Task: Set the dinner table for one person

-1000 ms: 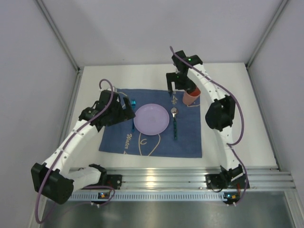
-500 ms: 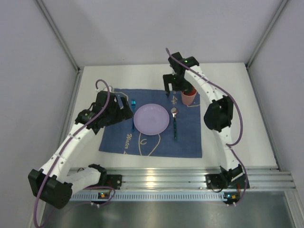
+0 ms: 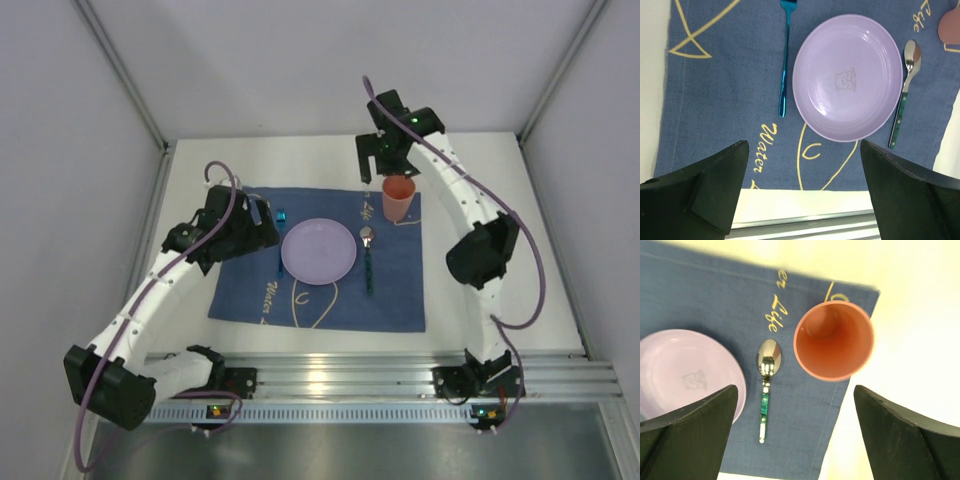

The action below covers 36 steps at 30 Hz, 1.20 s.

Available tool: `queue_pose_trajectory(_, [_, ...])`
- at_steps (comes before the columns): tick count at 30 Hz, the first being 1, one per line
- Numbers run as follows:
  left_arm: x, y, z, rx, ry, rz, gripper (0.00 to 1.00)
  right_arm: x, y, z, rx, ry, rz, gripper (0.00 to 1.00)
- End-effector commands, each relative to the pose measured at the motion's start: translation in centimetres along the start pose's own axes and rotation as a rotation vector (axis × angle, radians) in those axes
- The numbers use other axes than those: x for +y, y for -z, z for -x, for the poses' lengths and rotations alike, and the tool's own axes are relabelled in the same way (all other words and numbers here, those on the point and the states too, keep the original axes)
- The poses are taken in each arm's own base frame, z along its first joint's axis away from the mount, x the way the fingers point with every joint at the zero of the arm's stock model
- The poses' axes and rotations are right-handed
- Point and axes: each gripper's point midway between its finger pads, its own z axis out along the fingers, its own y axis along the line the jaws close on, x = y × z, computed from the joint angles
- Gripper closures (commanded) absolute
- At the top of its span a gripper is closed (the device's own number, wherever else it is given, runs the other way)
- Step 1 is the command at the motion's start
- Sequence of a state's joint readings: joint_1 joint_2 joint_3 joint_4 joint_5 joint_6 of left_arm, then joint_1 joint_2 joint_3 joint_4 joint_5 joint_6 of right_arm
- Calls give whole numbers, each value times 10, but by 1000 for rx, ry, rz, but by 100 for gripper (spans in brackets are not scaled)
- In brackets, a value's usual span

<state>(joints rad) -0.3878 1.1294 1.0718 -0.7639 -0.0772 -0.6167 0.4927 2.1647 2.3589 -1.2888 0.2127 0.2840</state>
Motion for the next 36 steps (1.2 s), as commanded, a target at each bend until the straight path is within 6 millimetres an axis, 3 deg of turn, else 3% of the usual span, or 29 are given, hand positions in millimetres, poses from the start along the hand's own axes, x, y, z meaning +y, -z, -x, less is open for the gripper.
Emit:
queue_pose_trajectory(1, [-1, 9, 31, -97, -12, 28, 2, -10, 115, 55, -380, -16, 59, 0])
queue_pose_trajectory(2, [0, 9, 34, -108, -12, 41, 2, -11, 130, 57, -427, -24, 89, 0])
queue_pose_trajectory(3, [4, 10, 39, -127, -8, 62, 2, -17, 172, 62, -541, -49, 132, 0])
queue_pose_trajectory(4, [12, 12, 46, -164, -6, 113, 2, -20, 184, 62, -591, -64, 150, 0])
queue_pose_trajectory(5, [20, 14, 51, -195, -2, 153, 2, -16, 172, 64, -643, -83, 168, 0])
queue_pose_trajectory(6, [28, 20, 56, -235, -9, 186, 1, -23, 208, 59, -756, -102, 212, 0])
queue_pose_trajectory(7, [52, 22, 61, -299, -25, 300, 1, -21, 166, 31, -694, -91, 201, 0])
queue_pose_trajectory(8, [58, 31, 74, -404, -18, 313, 1, -26, 210, 47, -914, -152, 263, 0])
queue_pose_trajectory(9, [68, 34, 79, -458, -79, 346, 1, -25, 203, 36, -931, -181, 290, 0])
queue_pose_trajectory(10, [92, 20, 61, -461, -142, 415, 1, -23, 173, 12, -885, -189, 301, 0])
queue_pose_trajectory(11, [81, 36, 86, -645, -117, 343, 2, -24, 189, 5, -925, -217, 345, 0])
queue_pose_trajectory(12, [91, 36, 84, -679, -222, 375, 2, -19, 186, -5, -895, -267, 395, 0])
queue_pose_trajectory(13, [112, 15, 59, -675, -281, 413, 1, -16, 174, -18, -848, -281, 407, 0])
queue_pose_trajectory(14, [108, 34, 77, -837, -295, 391, 1, -15, 177, -27, -834, -295, 433, 0])
queue_pose_trajectory(15, [114, 33, 74, -892, -302, 390, 1, -7, 172, -39, -783, -301, 472, 0])
queue_pose_trajectory(16, [136, 9, 45, -857, -353, 417, 1, -3, 162, -53, -745, -283, 490, 0])
queue_pose_trajectory(18, [130, -12, 34, -833, -421, 311, 2, 3, 169, -69, -744, -266, 546, 0])
queue_pose_trajectory(19, [139, -12, 44, -842, -411, 340, 1, 6, 161, -82, -718, -256, 568, 0])
queue_pose_trajectory(20, [136, -29, 44, -788, -414, 311, 1, 6, 171, -88, -741, -250, 597, 0])
queue_pose_trajectory(21, [129, -26, 59, -838, -407, 276, 1, 4, 170, -92, -743, -248, 595, 0])
queue_pose_trajectory(22, [135, -29, 66, -852, -392, 274, 1, 2, 163, -101, -720, -244, 579, 0])
queue_pose_trajectory(23, [143, -52, 58, -786, -393, 267, 1, -1, 165, -105, -724, -244, 573, 0])
queue_pose_trajectory(25, [144, -67, 63, -780, -351, 237, 1, -7, 162, -110, -712, -239, 539, 0])
queue_pose_trajectory(26, [151, -88, 50, -708, -354, 247, 1, -8, 163, -111, -711, -232, 535, 0])
queue_pose_trajectory(28, [145, -103, 53, -677, -390, 211, 4, -14, 169, -108, -730, -239, 510, 0])
queue_pose_trajectory(33, [134, -110, 75, -723, -331, 105, 2, -20, 179, -104, -755, -224, 482, 0])
queue_pose_trajectory(35, [144, -126, 68, -636, -318, 102, 2, -24, 182, -102, -757, -220, 463, 0])
queue_pose_trajectory(36, [143, -128, 76, -625, -320, 100, 5, -26, 179, -105, -742, -209, 444, 0])
